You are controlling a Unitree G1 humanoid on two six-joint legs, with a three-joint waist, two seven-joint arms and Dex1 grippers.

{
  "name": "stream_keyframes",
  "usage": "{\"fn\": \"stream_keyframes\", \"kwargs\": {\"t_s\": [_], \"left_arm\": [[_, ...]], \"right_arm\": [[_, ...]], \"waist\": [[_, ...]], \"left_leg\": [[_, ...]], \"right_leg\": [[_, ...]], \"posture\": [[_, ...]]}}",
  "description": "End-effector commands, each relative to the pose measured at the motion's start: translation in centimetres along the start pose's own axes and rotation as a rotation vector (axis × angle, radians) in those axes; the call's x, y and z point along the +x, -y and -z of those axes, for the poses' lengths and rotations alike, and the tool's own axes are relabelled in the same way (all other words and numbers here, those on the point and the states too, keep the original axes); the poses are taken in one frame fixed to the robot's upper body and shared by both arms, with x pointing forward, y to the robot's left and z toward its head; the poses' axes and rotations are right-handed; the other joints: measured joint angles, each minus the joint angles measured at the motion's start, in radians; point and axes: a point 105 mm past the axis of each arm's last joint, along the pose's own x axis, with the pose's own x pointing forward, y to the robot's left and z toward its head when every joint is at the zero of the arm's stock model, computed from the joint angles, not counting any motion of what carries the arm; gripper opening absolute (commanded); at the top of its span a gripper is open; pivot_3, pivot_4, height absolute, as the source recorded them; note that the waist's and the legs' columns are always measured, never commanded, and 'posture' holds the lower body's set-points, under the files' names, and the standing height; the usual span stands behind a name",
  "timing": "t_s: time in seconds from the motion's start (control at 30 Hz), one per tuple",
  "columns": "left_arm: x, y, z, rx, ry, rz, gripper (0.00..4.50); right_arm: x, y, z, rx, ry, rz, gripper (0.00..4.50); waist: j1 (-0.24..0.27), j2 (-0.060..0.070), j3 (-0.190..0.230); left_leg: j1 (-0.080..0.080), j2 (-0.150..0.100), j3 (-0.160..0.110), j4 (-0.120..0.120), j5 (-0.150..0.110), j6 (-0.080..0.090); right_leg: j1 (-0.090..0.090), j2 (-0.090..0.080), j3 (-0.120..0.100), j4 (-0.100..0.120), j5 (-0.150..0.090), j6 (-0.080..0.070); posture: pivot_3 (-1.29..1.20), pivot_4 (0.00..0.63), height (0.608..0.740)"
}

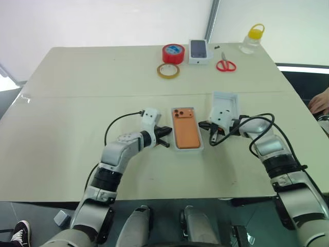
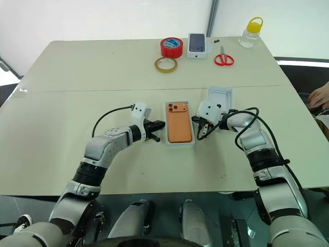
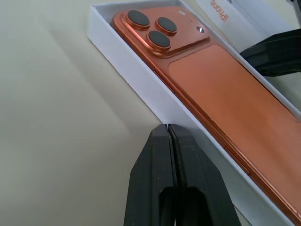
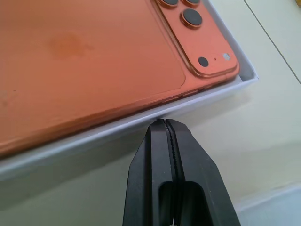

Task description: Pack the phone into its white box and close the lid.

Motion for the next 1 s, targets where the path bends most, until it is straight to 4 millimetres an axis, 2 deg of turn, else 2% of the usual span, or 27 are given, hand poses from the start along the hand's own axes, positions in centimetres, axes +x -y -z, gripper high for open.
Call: {"fn": "stream_keyframes", "kwargs": {"t_s": [0.03,0.33,0.6,1.0], "left_arm": [[1.7,4.0,-1.8,0.065,0.043,0.151,0.06],[2.6,4.9,-1.9,0.069,0.048,0.179,0.06],[2.3,3.8,-2.3,0.072,0.061,0.145,0.06],[1.4,2.8,-2.5,0.090,0.089,0.116,0.06]], "right_arm": [[-0.5,0.4,-1.0,-0.053,0.033,0.001,0.00],[-1.4,0.5,0.1,-0.043,0.005,0.014,0.00],[-1.6,0.0,0.3,-0.036,-0.007,-0.021,0.00],[-1.9,0.4,0.2,-0.078,-0.026,-0.022,0.00]], "waist": [[0.001,0.000,0.000],[-0.003,0.000,0.000],[-0.003,0.000,0.000],[-0.004,0.000,0.000]], "left_leg": [[0.000,0.000,0.000,0.000,0.000,0.000],[0.000,0.000,0.000,0.000,0.000,0.000],[0.000,0.000,0.000,0.001,0.000,0.000],[0.000,0.000,0.000,0.001,0.000,0.000]], "right_leg": [[0.000,0.000,0.000,0.000,0.000,0.000],[0.000,0.000,0.000,0.000,0.000,0.000],[0.000,0.000,0.000,0.000,0.000,0.000],[0.000,0.001,0.000,0.001,0.000,0.000]], "posture": [[0.00,0.150,0.740],[0.00,0.150,0.740],[0.00,0.150,0.740],[0.00,0.150,0.740]]}}
